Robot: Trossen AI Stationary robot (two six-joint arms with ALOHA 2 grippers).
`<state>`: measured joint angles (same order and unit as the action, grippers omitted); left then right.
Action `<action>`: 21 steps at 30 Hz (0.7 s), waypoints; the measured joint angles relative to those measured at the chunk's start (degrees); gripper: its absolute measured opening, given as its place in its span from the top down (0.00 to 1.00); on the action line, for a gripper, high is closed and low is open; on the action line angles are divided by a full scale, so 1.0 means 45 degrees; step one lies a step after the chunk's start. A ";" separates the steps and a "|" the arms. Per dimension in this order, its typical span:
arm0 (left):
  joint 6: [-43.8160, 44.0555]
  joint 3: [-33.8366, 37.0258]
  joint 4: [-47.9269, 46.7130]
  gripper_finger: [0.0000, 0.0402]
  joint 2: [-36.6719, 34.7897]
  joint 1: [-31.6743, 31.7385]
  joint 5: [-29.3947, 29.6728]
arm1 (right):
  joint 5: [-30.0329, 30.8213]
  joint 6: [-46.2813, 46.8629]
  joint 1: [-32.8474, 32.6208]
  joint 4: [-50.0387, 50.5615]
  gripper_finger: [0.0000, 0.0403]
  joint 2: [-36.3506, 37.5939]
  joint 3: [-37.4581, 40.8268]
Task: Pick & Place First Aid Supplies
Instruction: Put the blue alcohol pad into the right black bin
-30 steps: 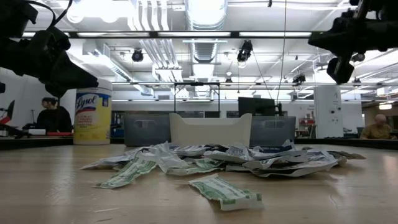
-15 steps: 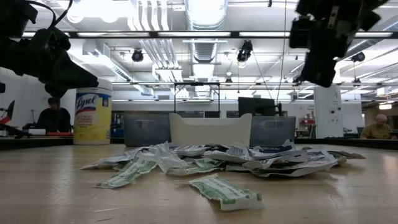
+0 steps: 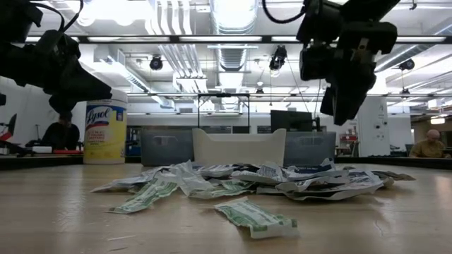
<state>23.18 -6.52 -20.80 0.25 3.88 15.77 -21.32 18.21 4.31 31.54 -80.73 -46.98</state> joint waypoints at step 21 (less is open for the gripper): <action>-0.0141 0.0073 0.0661 0.77 0.0005 -0.0005 0.0000 | 0.0107 0.0239 -0.0206 0.0307 0.98 -0.0679 -0.0111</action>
<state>22.55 -6.20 -17.82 0.27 3.86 15.77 -20.84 19.29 3.38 32.92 -83.79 -47.48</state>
